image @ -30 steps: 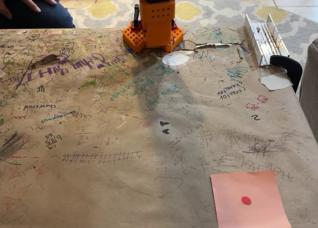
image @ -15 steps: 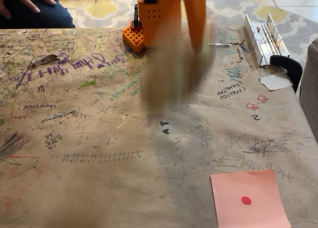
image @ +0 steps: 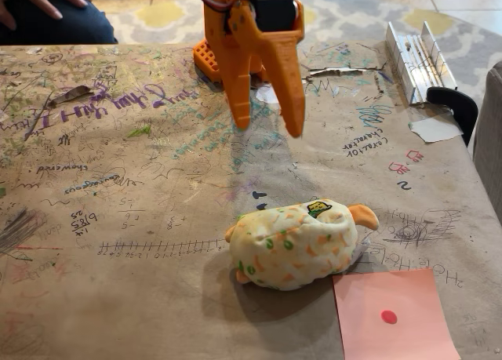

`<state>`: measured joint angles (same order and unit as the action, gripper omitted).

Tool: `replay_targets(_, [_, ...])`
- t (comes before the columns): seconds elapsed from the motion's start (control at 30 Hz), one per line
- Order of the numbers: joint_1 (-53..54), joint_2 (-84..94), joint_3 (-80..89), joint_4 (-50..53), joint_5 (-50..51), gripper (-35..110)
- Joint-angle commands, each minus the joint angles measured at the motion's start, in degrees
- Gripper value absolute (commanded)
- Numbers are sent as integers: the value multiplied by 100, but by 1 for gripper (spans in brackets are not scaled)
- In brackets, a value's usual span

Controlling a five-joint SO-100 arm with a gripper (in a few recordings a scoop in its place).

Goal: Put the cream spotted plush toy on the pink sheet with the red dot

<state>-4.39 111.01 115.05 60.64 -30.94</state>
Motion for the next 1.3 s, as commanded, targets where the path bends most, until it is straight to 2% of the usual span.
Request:
replay_targets(0.0, [-185,-343,-70,-466,44,33])
replay_targets(0.13, [-185,-1934,-1266,-158,176,34])
replay_targets(0.3, [-141,-3252,-2593,1406,0,29])
replay_targets(0.47, [141,-2030,-1274,976,-404,24])
replay_targets(0.6, [519,-1204,-703,1257,-694,11])
replay_targets(0.7, [765,-1046,-334,1178,-967,7])
replay_targets(0.73, [800,-1090,-299,1063,-976,9])
replay_targets(0.83, [817,-1617,-800,1011,-835,32])
replay_targets(0.87, [773,-1854,-1063,1055,-782,35])
replay_targets(1.07, [264,-3023,-2487,1125,-633,42])
replay_targets(1.27, [-334,-3270,-2997,1151,-1204,48])
